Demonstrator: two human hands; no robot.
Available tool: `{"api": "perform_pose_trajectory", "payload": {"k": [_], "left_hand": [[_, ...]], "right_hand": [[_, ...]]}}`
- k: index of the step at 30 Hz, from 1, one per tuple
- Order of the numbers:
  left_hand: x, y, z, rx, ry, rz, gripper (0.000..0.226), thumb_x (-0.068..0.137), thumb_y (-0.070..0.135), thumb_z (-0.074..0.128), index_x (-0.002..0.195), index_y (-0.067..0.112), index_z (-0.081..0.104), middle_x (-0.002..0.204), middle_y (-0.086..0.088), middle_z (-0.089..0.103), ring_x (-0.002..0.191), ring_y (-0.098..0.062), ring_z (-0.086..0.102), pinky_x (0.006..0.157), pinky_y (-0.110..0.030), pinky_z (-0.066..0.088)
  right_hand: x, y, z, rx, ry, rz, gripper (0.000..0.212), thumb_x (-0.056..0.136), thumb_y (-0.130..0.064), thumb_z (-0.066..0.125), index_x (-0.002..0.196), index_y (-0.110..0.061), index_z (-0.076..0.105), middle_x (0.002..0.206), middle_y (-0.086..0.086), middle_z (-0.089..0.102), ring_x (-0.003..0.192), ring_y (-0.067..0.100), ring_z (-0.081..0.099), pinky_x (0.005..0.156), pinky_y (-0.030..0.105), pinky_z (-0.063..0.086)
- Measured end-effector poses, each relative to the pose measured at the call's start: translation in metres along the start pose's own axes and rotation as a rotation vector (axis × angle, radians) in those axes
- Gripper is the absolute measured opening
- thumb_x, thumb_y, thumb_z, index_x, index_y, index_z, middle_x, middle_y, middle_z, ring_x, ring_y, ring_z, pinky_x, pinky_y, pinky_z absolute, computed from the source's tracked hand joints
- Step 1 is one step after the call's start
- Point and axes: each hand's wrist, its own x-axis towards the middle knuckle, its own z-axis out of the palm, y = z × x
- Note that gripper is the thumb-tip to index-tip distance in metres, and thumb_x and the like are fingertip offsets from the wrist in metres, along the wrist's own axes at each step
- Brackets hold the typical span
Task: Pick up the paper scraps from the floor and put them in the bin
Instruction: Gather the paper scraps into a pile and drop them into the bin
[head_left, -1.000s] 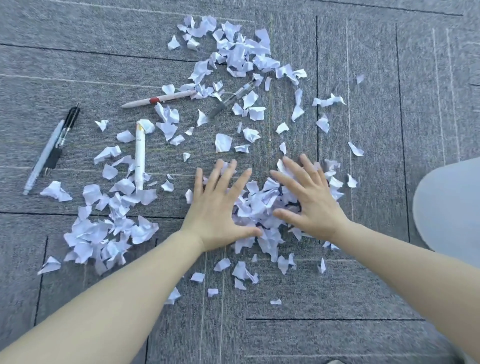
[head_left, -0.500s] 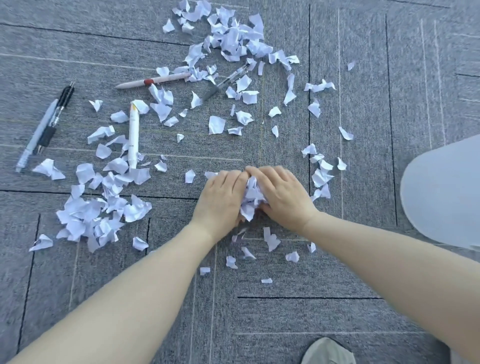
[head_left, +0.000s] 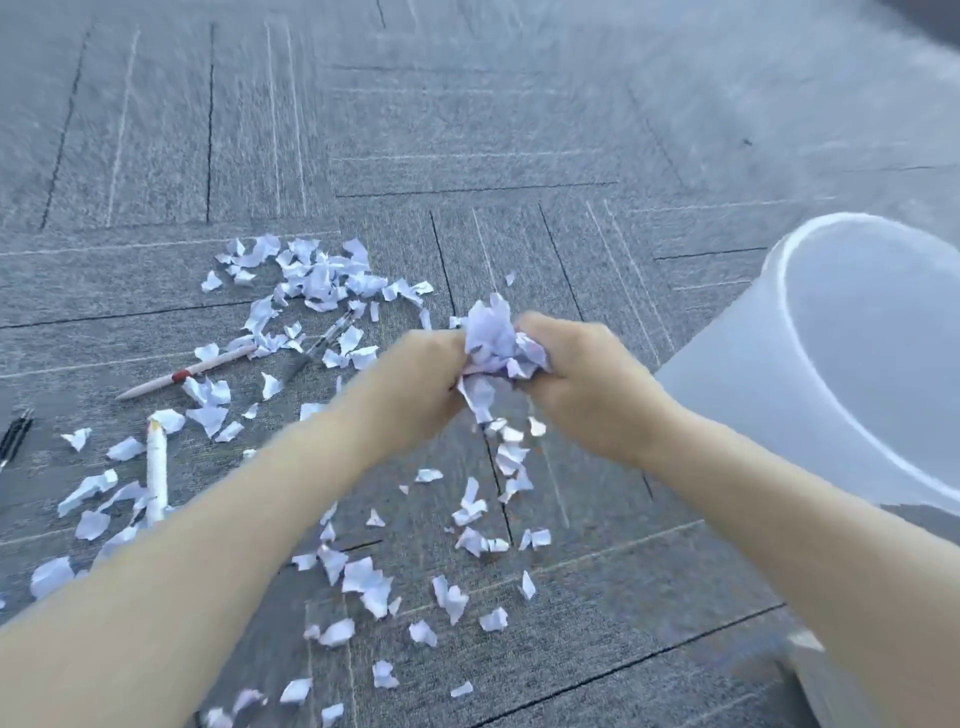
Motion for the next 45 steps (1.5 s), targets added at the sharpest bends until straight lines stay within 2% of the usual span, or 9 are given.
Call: {"api": "perform_pose_trajectory", "payload": {"k": [3,8,14,19,22,29,33,38,45], "left_hand": [[0.049,0.071,-0.04,0.007,0.032,0.186,0.03,0.084,0.02,0.045,0.06,0.027,0.03,0.058,0.017,0.035,0.049,0.0,0.037,0.048,-0.01,0.035],[0.128,0.18,-0.034,-0.043,-0.083,0.484,0.023,0.089,0.026,0.054,0.071,0.024,0.039,0.058,0.01,0.047,0.054,-0.011,0.044,0.052,-0.015,0.035],[0.185,0.241,0.041,-0.122,-0.347,0.424,0.015,0.08,0.032,0.07,0.079,0.023,0.058,0.063,0.006,0.064,0.049,0.004,0.056,0.044,-0.013,0.045],[0.195,0.248,0.074,-0.059,-0.362,0.254,0.072,0.073,0.029,0.077,0.135,0.015,0.044,0.128,-0.005,0.055,0.111,-0.02,0.056,0.089,-0.027,0.046],[0.192,0.242,0.07,-0.133,-0.347,0.221,0.062,0.082,0.021,0.07,0.138,0.015,0.044,0.141,-0.003,0.047,0.127,-0.016,0.045,0.095,-0.02,0.034],[0.154,0.167,0.029,-0.446,0.229,0.213,0.022,0.086,0.006,0.055,0.08,0.021,0.069,0.076,0.009,0.069,0.069,-0.004,0.062,0.06,-0.015,0.044],[0.113,0.072,0.036,-0.311,0.382,-0.074,0.025,0.087,0.003,0.051,0.075,0.024,0.059,0.068,0.011,0.055,0.062,-0.004,0.048,0.054,-0.011,0.031],[0.04,-0.043,0.071,-0.132,0.267,-0.395,0.024,0.088,0.005,0.05,0.103,0.018,0.065,0.11,-0.001,0.059,0.105,-0.019,0.052,0.086,-0.026,0.039],[-0.03,-0.124,0.079,-0.007,0.192,-0.801,0.052,0.092,0.037,0.049,0.141,0.027,0.036,0.146,-0.001,0.032,0.135,-0.022,0.024,0.11,-0.041,0.029]], "right_hand": [[-0.018,0.001,-0.082,0.003,0.19,0.088,0.02,0.087,-0.011,0.058,0.071,-0.017,0.047,0.06,-0.003,0.047,0.063,0.027,0.044,0.057,0.038,0.038],[-0.075,0.037,-0.179,0.002,0.384,0.342,0.011,0.084,-0.022,0.055,0.073,-0.021,0.058,0.058,-0.007,0.054,0.059,0.015,0.047,0.059,0.031,0.04],[-0.121,0.109,-0.189,-0.077,0.444,0.71,0.016,0.075,-0.038,0.063,0.076,-0.024,0.055,0.073,0.0,0.061,0.077,0.031,0.057,0.067,0.037,0.046],[-0.127,0.135,-0.179,-0.042,0.29,0.89,0.069,0.081,-0.035,0.07,0.142,-0.023,0.039,0.131,0.01,0.054,0.122,0.026,0.05,0.094,0.033,0.041],[-0.121,0.127,-0.182,-0.112,0.337,0.872,0.061,0.089,-0.028,0.061,0.144,-0.023,0.036,0.143,0.006,0.042,0.128,0.023,0.044,0.097,0.032,0.038],[-0.05,0.058,-0.139,-0.094,0.671,0.371,0.023,0.08,-0.007,0.052,0.095,-0.018,0.067,0.092,-0.004,0.068,0.084,0.017,0.058,0.069,0.025,0.036],[-0.003,0.034,-0.077,-0.002,0.527,0.143,0.013,0.081,-0.008,0.057,0.087,-0.014,0.067,0.084,0.0,0.064,0.075,0.018,0.055,0.068,0.029,0.039],[0.037,0.05,0.026,0.061,0.154,0.125,0.02,0.09,-0.013,0.052,0.106,-0.015,0.063,0.105,0.004,0.063,0.099,0.026,0.056,0.079,0.04,0.048],[0.083,0.067,0.137,-0.173,-0.173,0.162,0.057,0.095,-0.045,0.045,0.147,-0.037,0.024,0.161,0.003,0.013,0.146,0.03,0.008,0.116,0.048,0.021]]}}
